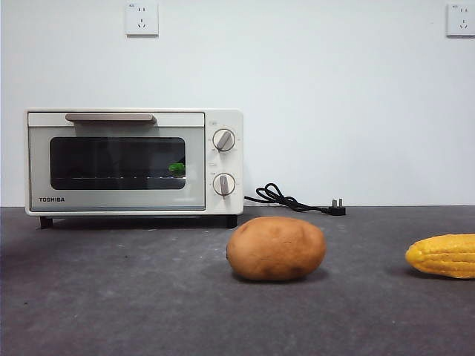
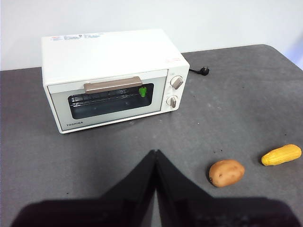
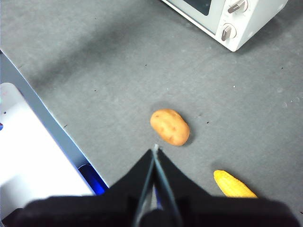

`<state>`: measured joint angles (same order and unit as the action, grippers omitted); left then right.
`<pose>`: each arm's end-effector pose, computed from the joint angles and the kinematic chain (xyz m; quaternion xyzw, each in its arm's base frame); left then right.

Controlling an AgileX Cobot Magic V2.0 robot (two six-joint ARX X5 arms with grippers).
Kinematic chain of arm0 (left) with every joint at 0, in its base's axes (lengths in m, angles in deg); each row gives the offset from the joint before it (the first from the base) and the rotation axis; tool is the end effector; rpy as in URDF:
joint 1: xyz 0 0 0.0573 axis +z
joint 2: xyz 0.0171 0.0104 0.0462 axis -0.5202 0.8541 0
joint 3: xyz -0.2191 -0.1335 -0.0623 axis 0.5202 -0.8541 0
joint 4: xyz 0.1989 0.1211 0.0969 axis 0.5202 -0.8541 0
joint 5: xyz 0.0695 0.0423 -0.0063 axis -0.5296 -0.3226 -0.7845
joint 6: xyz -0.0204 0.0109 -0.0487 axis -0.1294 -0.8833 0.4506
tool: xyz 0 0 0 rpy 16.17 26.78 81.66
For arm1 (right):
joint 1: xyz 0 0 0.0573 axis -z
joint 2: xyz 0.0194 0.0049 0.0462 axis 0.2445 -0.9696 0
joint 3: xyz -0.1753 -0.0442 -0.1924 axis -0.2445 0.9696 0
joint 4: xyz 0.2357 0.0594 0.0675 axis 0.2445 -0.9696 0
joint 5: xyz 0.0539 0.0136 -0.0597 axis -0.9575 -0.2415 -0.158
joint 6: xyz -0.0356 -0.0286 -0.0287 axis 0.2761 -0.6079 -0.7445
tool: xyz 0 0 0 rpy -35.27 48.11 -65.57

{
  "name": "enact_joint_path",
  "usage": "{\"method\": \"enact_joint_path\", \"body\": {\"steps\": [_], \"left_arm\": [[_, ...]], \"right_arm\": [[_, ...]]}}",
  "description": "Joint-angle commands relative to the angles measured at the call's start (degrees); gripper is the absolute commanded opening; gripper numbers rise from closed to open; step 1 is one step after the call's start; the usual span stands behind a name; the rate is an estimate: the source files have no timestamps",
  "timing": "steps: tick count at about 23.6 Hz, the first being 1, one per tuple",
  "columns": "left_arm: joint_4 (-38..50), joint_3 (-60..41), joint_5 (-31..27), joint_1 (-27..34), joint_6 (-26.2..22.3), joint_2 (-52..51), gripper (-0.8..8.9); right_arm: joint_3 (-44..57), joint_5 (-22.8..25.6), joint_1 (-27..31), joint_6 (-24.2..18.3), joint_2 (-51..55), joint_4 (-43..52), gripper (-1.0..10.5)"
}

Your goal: Take the eggplant from the table,put the eggplant in the oven

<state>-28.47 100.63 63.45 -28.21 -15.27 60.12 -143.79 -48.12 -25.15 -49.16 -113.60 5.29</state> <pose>0.0379 -0.0079 0.4778 -0.0210 0.2190 -0.1489 0.9641 0.1215 0.1040 0.4580 -0.1670 0.3443 0.3884 0.8383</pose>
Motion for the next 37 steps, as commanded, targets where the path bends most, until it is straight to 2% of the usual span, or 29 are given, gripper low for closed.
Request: {"method": "enact_joint_path", "body": {"steps": [1, 9, 14, 19, 21, 25, 29, 32, 37], "left_arm": [[0.31, -0.11, -0.17, -0.20, -0.02, -0.13, -0.04], [0.31, -0.11, -0.13, -0.20, 0.11, 0.20, -0.04], [0.28, -0.11, -0.09, -0.20, 3.04, 0.33, -0.04], [0.33, -0.11, 1.92, -0.20, 2.97, 0.87, -0.04], [0.33, -0.11, 2.01, -0.20, 1.22, 1.20, -0.04], [0.37, -0.11, 1.97, -0.20, 0.70, 1.77, -0.04], [1.79, -0.11, 1.86, -0.20, -2.93, 2.40, -0.04], [6.34, -0.13, 1.77, -0.46, -6.27, 2.32, -0.04], [18.78, -0.15, 1.97, -0.44, -12.44, 0.76, -0.04]], "right_arm": [[-0.04, 0.04, 0.00, 0.44, -0.11, -0.87, 0.0], [-0.04, 0.04, 0.00, 0.44, -0.11, -0.87, 0.0], [-0.04, 0.02, 0.00, 0.44, -0.11, -0.87, 0.0], [-0.07, 0.04, 0.00, 0.44, -0.11, -0.87, 0.0], [-0.07, 0.04, 0.00, 0.44, -0.11, -0.87, 0.0], [-0.07, 0.02, 0.00, 0.44, -0.11, -0.90, 0.0], [-0.07, 0.04, 0.00, 0.44, -0.11, -0.85, 0.0], [-0.04, 0.02, 0.00, 0.44, -0.11, -0.85, 0.0], [-0.07, 0.04, 0.00, 0.44, -0.11, -0.85, 0.0]]}}
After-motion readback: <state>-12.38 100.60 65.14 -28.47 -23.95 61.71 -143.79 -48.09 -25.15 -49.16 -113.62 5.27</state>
